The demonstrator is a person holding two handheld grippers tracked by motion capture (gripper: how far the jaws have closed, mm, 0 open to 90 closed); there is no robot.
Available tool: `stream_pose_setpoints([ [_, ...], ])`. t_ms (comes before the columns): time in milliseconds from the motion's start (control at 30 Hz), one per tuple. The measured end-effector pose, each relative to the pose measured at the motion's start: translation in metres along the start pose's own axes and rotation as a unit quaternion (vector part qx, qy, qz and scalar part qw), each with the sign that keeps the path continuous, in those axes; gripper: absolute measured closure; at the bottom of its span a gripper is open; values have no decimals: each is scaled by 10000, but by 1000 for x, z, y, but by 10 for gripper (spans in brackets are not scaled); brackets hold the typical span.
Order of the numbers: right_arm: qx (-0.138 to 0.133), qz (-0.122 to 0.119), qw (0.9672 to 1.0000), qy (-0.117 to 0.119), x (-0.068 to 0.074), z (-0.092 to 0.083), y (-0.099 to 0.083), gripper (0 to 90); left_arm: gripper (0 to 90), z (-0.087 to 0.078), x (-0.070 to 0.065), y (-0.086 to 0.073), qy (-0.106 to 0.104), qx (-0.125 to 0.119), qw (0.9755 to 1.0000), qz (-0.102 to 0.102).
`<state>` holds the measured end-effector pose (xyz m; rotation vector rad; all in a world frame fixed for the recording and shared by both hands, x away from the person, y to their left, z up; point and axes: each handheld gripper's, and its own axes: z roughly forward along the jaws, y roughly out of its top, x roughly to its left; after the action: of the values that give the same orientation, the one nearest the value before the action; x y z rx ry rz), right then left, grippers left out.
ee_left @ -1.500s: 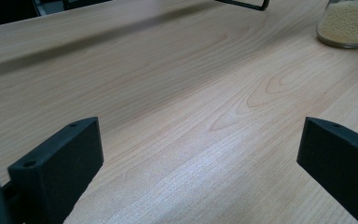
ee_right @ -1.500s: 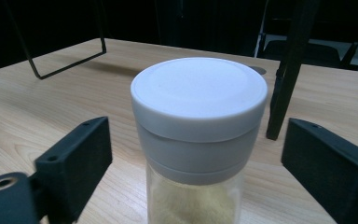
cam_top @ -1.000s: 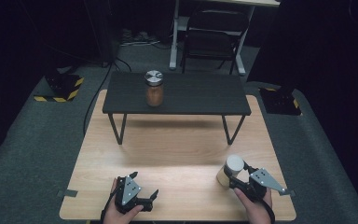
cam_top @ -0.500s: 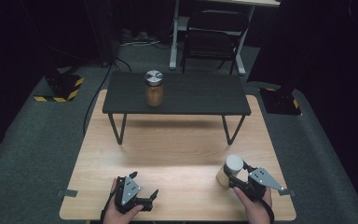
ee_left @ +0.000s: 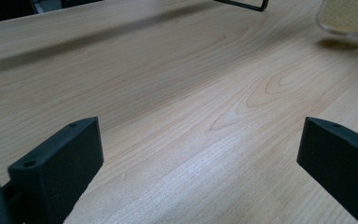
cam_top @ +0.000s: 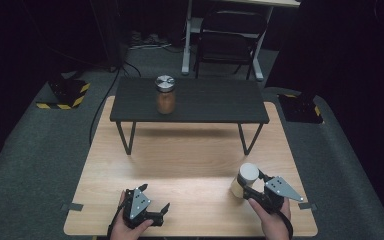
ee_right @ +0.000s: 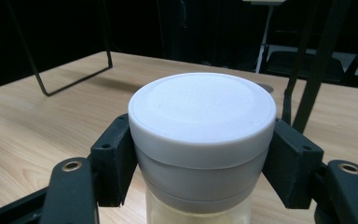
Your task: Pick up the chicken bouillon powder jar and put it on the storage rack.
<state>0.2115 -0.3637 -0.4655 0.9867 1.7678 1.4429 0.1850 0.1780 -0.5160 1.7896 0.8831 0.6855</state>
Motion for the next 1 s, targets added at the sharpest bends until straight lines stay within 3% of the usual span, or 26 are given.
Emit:
stream_pose_setpoints([
  [500, -96, 4, 9999, 109, 10, 8, 34, 339, 5, -1, 6, 3, 12, 143, 9999, -29],
  [1000, -223, -39, 9995, 208, 16, 18, 70, 339, 5, -3, 8, 2, -30, 118, 9999, -79],
])
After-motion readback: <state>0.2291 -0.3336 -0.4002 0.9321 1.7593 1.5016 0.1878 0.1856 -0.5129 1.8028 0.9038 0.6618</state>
